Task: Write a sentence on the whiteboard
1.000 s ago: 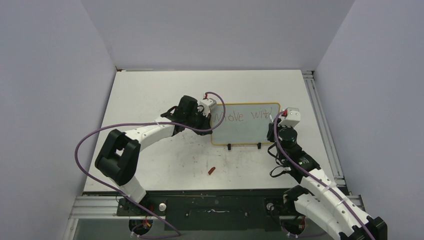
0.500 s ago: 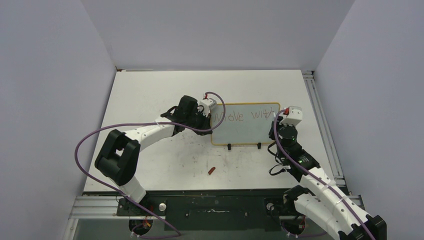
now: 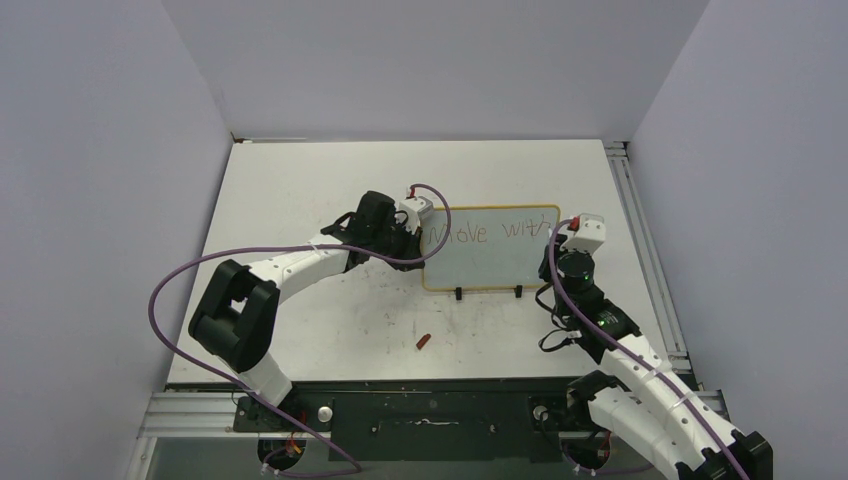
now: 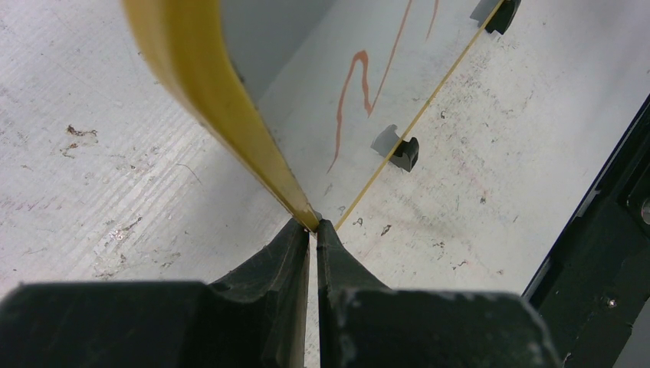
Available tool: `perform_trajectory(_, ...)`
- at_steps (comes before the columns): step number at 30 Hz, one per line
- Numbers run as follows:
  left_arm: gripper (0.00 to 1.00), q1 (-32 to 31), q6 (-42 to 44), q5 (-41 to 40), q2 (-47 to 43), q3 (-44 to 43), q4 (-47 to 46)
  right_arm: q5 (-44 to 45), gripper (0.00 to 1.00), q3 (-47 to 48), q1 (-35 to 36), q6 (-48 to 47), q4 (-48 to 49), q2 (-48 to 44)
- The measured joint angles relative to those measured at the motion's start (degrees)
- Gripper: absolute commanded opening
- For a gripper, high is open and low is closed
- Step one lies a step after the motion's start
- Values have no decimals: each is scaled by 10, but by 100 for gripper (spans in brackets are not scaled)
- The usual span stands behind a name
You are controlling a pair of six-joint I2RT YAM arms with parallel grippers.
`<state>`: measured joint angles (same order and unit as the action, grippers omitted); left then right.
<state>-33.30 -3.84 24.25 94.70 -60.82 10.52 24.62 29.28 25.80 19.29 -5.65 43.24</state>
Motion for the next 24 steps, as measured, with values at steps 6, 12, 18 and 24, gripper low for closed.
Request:
perform_trajectory(6, 4, 0, 0, 0, 0, 0, 0, -11, 5, -7, 0, 19, -19, -13)
perform_trajectory(12, 4, 0, 0, 0, 0, 0, 0, -14, 5, -21, 0, 40, -40, -24)
perform_trajectory(18, 4, 0, -1, 0, 0, 0, 2, 10, 5, -22, 0, 55, -65, -40)
perform_trajectory(24, 4, 0, -4, 0, -2, 0, 4, 9, 5, -20, -3, 54, -71, -103)
